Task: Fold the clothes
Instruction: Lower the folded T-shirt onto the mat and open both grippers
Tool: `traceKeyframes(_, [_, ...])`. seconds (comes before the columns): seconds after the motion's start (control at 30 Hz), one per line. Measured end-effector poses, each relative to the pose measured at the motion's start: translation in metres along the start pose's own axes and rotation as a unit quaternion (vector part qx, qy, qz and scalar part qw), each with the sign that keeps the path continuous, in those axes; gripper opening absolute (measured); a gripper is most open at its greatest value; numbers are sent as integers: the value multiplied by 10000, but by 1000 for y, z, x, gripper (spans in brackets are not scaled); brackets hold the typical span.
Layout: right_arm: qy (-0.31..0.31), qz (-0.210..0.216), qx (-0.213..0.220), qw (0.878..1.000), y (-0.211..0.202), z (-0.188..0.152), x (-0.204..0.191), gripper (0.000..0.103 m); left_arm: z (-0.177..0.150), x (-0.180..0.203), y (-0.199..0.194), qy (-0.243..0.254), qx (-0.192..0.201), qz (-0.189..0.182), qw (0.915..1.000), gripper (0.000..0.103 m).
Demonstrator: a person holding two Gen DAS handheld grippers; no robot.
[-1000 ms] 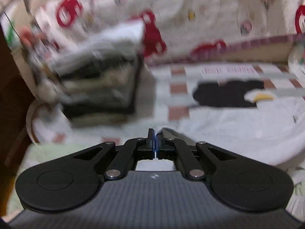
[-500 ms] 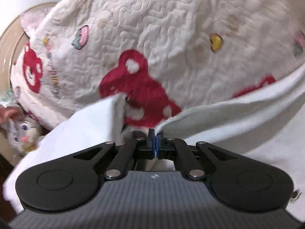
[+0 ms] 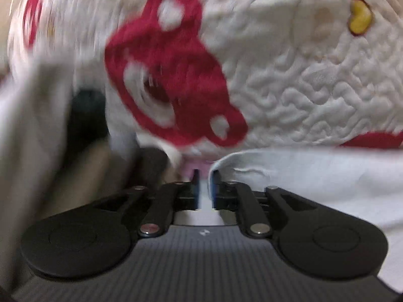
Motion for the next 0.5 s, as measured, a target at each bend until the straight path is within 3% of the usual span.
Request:
traceKeyframes(0.07, [-333,290,-180,9989,3,-20,-14,33,-19,-4,4,-515,-98,-284,9982,39])
traceKeyframes(0.13, [-399,126,-119,9991,7,-36,-14,34,-33,-8,5,-505,-184,-245,9983,39])
traceKeyframes(0.23, [255,-46,-450,9987,18,-59,1,36,-50,-9,-1,-464,-291,-465,9974,39])
traceKeyframes(0.33, [1157,404,-491,9912,9,-89,9,37,-77,2,-24,76,-383,-1034,9939,40])
traceKeyframes(0.5, [1779,963,-619,9774,-31,-172,3,37,-156,11,-87,1508,-793,-1657,9714,42])
Point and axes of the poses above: each gripper's, at about its wrist camera, not at the fingertips, and y roughly the way its jaws point, x to its right, z to its top, the point moved 10 cm from there along y, roughly the way its jaws point, and after that the axes turned 13 degrees about -z, right-handed, at the moved point
